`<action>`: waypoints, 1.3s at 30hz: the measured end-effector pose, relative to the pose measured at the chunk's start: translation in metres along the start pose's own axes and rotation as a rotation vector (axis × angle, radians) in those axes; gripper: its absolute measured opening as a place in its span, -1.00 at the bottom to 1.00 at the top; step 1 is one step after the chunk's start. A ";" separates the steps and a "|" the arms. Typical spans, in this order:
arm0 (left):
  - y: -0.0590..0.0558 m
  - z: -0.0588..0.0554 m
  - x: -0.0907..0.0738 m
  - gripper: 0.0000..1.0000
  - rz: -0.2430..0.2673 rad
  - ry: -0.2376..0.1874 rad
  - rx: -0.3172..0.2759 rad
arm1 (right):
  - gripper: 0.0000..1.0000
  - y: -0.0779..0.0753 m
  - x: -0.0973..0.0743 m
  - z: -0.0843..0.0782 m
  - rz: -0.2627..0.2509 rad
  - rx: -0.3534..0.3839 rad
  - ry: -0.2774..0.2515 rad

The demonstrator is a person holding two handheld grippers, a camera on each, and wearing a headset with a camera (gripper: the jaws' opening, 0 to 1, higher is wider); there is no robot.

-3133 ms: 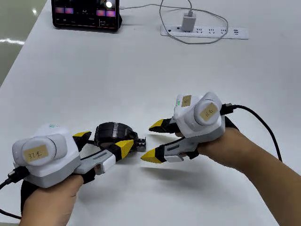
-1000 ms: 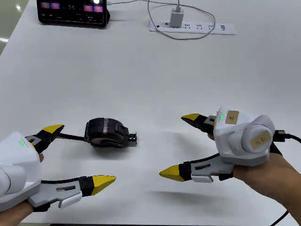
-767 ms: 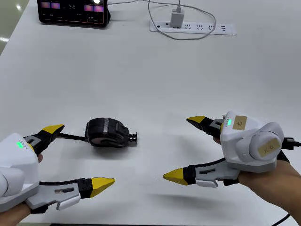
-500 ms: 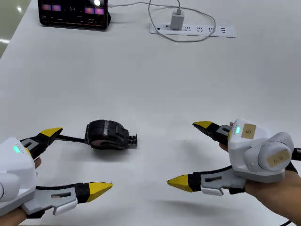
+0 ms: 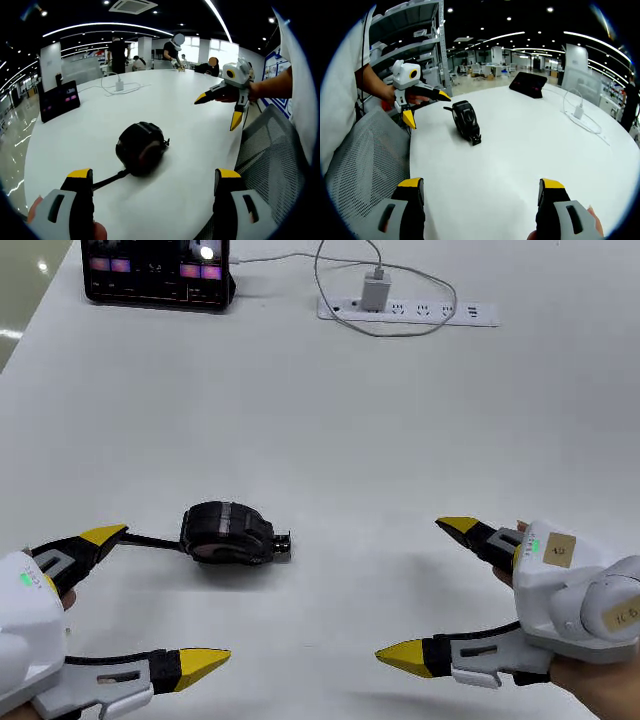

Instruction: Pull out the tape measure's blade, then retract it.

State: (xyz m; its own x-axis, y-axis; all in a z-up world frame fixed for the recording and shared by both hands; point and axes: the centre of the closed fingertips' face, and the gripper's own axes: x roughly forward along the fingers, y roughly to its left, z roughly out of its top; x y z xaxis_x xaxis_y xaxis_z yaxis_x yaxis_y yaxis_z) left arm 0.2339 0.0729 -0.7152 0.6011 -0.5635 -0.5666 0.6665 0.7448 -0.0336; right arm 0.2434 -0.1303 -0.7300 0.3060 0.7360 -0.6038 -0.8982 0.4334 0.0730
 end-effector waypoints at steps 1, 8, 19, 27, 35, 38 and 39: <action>0.000 -0.001 0.000 0.98 -0.001 0.000 -0.002 | 0.88 0.000 -0.002 -0.001 -0.005 0.002 -0.003; -0.002 -0.002 -0.002 0.98 -0.011 0.003 -0.004 | 0.90 -0.001 -0.008 -0.008 -0.020 0.019 0.001; 0.000 -0.007 -0.003 0.98 -0.016 0.011 -0.004 | 0.91 -0.002 -0.016 -0.020 -0.033 0.025 0.022; 0.001 -0.008 -0.005 0.98 -0.016 0.008 -0.007 | 0.90 -0.002 -0.016 -0.024 -0.029 0.023 0.035; 0.000 -0.008 -0.006 0.98 -0.020 0.004 -0.012 | 0.89 0.001 -0.011 -0.022 -0.021 0.025 0.035; 0.000 -0.007 -0.007 0.98 -0.021 0.002 -0.008 | 0.89 0.003 -0.008 -0.023 -0.013 0.026 0.039; 0.000 -0.007 -0.007 0.98 -0.020 0.002 -0.010 | 0.89 0.004 -0.008 -0.022 -0.011 0.025 0.040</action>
State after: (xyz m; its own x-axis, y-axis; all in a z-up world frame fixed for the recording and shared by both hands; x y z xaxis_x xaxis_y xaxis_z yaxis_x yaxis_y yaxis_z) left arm 0.2268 0.0798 -0.7173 0.5869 -0.5777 -0.5673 0.6738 0.7370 -0.0534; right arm 0.2307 -0.1459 -0.7429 0.3022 0.7103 -0.6357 -0.8865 0.4545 0.0864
